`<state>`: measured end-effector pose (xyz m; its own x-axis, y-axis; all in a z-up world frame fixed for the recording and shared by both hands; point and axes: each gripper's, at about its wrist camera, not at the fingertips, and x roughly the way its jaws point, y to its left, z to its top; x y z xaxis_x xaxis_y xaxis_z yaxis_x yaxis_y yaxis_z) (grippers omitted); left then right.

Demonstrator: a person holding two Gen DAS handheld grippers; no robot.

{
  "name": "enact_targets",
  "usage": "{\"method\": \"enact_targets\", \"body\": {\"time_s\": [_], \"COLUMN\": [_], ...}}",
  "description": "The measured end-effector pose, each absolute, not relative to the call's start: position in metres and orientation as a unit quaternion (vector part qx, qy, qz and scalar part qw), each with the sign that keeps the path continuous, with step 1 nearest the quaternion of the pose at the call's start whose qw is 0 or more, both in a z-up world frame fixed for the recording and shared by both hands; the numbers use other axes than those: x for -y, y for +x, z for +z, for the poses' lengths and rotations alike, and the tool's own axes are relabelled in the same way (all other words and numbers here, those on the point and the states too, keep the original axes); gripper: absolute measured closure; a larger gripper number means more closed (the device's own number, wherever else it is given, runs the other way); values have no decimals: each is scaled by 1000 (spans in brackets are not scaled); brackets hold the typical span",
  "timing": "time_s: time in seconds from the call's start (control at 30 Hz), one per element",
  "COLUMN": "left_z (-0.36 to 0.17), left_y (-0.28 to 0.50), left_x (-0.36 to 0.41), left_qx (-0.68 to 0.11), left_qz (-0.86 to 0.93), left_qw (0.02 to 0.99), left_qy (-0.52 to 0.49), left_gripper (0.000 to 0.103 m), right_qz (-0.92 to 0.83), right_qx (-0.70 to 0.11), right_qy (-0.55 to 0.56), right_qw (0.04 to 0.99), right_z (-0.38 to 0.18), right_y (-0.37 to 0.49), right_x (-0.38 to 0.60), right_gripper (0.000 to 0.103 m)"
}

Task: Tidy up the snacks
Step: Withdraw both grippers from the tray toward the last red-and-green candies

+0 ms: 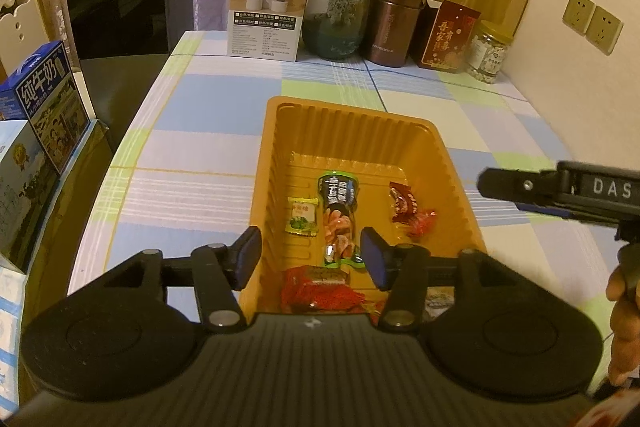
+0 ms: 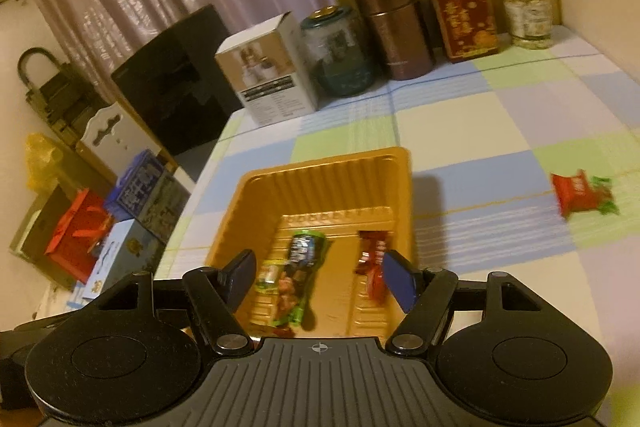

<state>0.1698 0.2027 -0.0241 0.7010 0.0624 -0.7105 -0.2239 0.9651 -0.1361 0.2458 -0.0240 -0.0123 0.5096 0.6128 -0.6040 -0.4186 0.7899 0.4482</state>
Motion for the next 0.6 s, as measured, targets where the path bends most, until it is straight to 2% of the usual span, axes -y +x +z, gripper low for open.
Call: {"method": "enact_targets", "body": {"time_s": [0.3, 0.43, 0.6], "left_z": [-13, -8, -3], "left_y": [150, 141, 130], "left_x": [-172, -155, -133], "left_qx": [-370, -369, -366], "left_qz": [70, 63, 53], "left_qw": [920, 921, 923], "left_qy": [-104, -106, -106], "left_gripper": [29, 20, 13], "right_qz": [234, 204, 181], "right_qx": [-401, -388, -381], "right_qy": [125, 92, 72], "right_qw": [877, 894, 904], "right_z": [-16, -12, -11], "right_y": [212, 191, 172], "right_x": [88, 111, 136], "right_gripper": [33, 33, 33]}}
